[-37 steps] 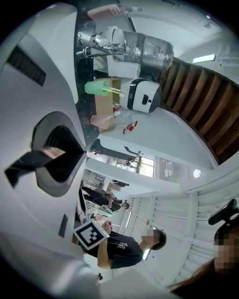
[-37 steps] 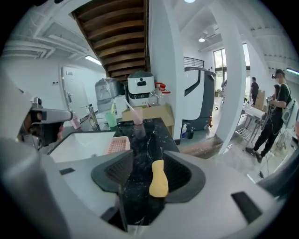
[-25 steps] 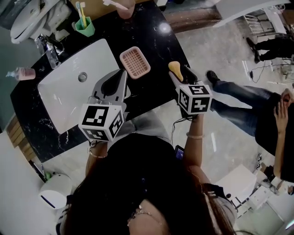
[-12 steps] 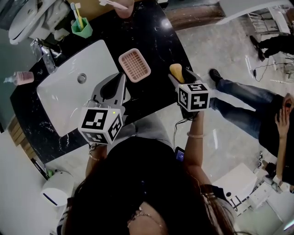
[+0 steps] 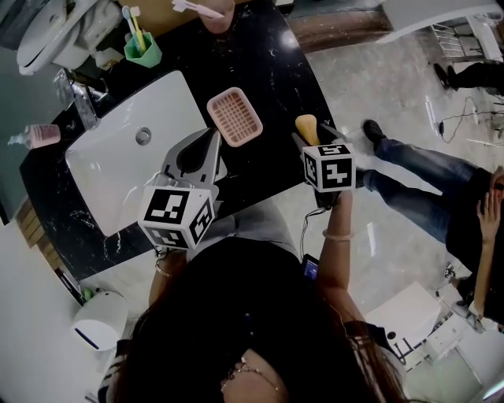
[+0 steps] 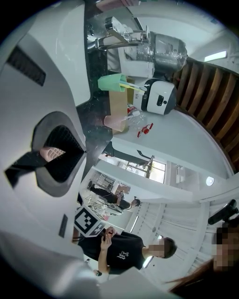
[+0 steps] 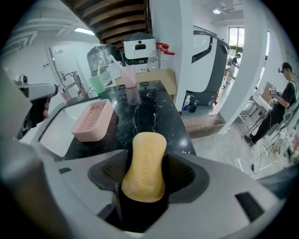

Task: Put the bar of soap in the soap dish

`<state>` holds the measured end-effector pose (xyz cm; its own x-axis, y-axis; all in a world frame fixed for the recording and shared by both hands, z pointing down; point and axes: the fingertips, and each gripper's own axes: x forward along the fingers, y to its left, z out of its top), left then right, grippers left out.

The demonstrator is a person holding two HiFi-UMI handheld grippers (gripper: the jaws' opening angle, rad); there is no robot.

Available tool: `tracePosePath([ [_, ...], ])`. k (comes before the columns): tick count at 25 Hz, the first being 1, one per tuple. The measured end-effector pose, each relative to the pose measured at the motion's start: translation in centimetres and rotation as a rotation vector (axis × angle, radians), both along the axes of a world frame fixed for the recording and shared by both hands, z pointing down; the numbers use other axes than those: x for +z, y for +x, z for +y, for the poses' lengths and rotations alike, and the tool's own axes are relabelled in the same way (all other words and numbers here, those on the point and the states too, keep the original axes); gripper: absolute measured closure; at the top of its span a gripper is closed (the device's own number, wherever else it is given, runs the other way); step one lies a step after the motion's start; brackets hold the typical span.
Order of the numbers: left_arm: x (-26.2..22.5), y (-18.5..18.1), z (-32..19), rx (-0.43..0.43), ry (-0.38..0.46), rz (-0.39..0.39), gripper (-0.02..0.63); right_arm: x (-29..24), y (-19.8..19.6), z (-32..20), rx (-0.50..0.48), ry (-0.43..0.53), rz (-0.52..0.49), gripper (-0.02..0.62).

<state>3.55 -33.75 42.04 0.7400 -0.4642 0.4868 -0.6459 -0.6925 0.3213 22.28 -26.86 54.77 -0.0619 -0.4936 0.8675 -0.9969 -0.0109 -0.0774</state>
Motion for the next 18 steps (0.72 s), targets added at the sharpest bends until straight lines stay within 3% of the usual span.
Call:
tracePosePath([
  [5, 0.45, 0.09, -0.03, 0.0, -0.01, -0.003, 0.603, 0.07, 0.05, -0.04, -0.002, -0.042, -0.003, 0.341],
  [9, 0.6, 0.08, 0.0, 0.0, -0.015, -0.002, 0.603, 0.01, -0.01, -0.13, -0.009, -0.058, -0.004, 0.382],
  [18, 0.61, -0.47, 0.37, -0.012, -0.017, -0.004, 0.603, -0.08, 0.05, -0.06, -0.016, -0.066, -0.008, 0.391],
])
